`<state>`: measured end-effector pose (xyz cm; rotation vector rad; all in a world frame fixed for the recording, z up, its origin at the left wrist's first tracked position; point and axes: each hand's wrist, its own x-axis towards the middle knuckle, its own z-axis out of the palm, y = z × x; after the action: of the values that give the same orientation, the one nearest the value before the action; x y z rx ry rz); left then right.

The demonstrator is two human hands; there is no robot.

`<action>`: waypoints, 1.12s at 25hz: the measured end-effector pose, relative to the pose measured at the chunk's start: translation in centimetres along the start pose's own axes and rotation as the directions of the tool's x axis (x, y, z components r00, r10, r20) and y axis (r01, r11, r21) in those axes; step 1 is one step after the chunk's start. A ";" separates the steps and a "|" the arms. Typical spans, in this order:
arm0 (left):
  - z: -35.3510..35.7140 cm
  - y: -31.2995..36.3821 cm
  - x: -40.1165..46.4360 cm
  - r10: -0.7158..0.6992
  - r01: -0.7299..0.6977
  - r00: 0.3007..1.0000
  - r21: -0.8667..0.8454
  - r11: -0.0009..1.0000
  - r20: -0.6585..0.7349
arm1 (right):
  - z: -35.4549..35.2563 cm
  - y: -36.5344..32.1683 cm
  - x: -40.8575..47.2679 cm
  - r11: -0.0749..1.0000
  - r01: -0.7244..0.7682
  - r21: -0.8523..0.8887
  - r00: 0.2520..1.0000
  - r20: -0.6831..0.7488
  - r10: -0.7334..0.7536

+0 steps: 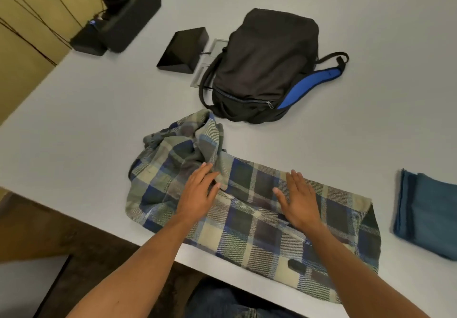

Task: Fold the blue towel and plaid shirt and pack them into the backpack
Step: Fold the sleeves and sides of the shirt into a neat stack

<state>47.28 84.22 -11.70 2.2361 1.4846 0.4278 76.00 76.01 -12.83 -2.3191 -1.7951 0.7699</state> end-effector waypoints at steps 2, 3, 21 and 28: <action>-1.2 -1.4 0.0 -0.055 0.055 0.997 -0.009 0.998 -0.056 | -0.1 -2.0 1.0 0.999 0.025 0.040 1.000 0.013 -0.026; -1.8 -2.3 0.0 -0.082 0.081 0.994 -0.014 0.997 -0.076 | 0.0 -2.9 1.6 0.998 0.031 0.056 0.999 0.013 -0.032; -8.9 -19.0 8.8 -0.453 0.451 0.891 -0.152 0.879 0.020 | -0.3 -22.9 15.9 0.919 -0.043 0.392 0.999 0.047 0.027; -9.5 -20.3 12.8 -0.671 0.685 0.714 -0.398 0.610 0.199 | 1.2 -23.4 14.4 0.921 -0.102 0.376 0.995 0.028 0.099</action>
<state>31.53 104.64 -13.41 1.1786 1.8517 0.4185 57.47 96.00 -9.58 -2.1617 -1.3862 1.0372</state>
